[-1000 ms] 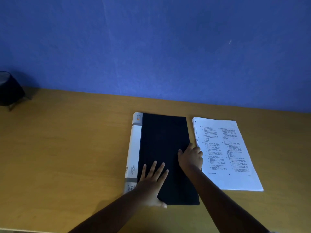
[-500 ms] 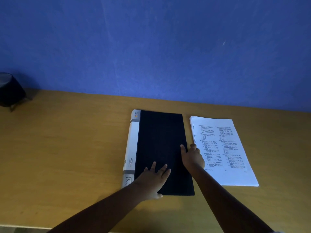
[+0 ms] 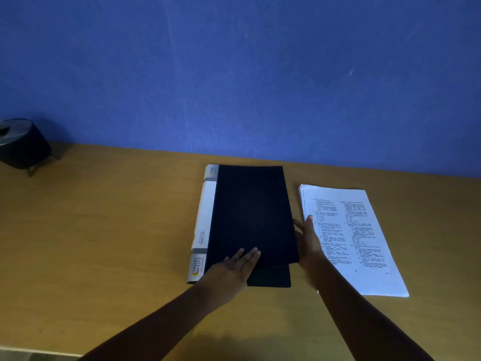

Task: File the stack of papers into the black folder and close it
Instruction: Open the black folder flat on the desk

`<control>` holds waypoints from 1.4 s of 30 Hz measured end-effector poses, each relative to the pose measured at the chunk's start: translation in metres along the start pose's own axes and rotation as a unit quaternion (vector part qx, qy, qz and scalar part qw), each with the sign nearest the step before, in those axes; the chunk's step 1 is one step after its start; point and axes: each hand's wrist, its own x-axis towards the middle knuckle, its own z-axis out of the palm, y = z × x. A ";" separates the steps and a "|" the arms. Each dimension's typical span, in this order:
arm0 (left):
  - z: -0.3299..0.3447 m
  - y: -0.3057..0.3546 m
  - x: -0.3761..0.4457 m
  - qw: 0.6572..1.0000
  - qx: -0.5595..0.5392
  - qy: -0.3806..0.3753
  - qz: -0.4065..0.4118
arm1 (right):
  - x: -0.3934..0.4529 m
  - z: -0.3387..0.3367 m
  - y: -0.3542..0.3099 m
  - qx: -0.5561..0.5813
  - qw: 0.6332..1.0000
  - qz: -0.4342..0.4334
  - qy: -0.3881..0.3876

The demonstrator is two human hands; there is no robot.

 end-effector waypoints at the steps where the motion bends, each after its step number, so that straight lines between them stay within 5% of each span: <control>1: -0.005 0.002 -0.004 0.999 -0.005 0.038 0.009 | 0.000 0.002 0.001 -0.025 0.999 -0.026 -0.013; 6: -0.020 0.015 -0.020 0.968 -0.068 0.234 -0.056 | 0.003 0.020 0.016 -0.224 0.966 -0.130 -0.010; 10: -0.030 0.020 -0.028 0.892 -0.245 0.331 -0.188 | 0.013 0.032 0.028 -0.373 0.906 -0.200 -0.005; 13: -0.030 0.012 -0.036 0.844 -0.258 0.391 -0.261 | 0.019 0.035 0.034 -0.462 0.861 -0.210 -0.024; 22: -0.022 -0.027 -0.061 0.684 -0.342 0.506 -0.398 | 0.027 0.035 0.058 -0.674 0.683 -0.282 -0.007; 28: -0.006 -0.055 -0.082 0.569 -0.420 0.517 -0.482 | 0.030 0.031 0.064 -0.696 0.653 -0.300 0.014; 34: 0.020 -0.077 -0.096 0.415 -0.513 0.487 -0.572 | 0.029 0.032 0.067 -0.709 0.639 -0.298 0.017; 38: 0.029 -0.083 -0.100 0.422 -0.442 0.474 -0.634 | 0.029 0.030 0.067 -0.717 0.631 -0.297 0.017; 42: 0.027 -0.080 -0.097 0.499 -0.360 0.439 -0.654 | 0.030 0.029 0.068 -0.718 0.630 -0.295 0.021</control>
